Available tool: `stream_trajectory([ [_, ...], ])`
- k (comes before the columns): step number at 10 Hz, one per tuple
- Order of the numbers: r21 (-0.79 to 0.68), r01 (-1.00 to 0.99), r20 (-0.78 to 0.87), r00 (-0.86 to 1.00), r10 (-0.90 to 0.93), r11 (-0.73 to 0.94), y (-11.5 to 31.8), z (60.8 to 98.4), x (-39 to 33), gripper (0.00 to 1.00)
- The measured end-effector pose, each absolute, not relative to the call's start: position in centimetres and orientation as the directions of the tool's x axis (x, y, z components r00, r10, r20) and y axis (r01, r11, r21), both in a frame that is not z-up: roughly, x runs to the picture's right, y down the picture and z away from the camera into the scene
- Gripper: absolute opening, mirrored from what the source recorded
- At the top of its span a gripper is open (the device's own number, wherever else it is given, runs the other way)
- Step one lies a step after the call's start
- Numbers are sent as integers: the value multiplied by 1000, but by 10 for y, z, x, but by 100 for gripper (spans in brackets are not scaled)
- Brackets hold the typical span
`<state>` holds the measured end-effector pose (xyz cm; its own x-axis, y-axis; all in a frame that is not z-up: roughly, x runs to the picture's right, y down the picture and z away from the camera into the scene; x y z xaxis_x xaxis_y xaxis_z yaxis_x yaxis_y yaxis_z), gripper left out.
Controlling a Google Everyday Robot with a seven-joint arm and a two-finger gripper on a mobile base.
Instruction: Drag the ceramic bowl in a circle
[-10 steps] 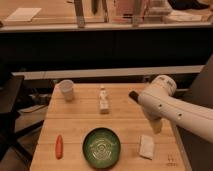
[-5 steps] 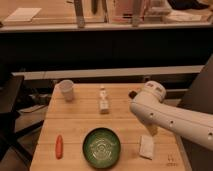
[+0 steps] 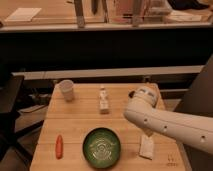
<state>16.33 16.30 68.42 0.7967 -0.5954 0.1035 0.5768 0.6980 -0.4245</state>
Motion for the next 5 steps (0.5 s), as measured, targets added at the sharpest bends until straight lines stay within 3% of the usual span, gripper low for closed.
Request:
stream_trajectory([
  [5, -392, 637, 141, 755, -641, 664, 165, 697, 157, 80],
])
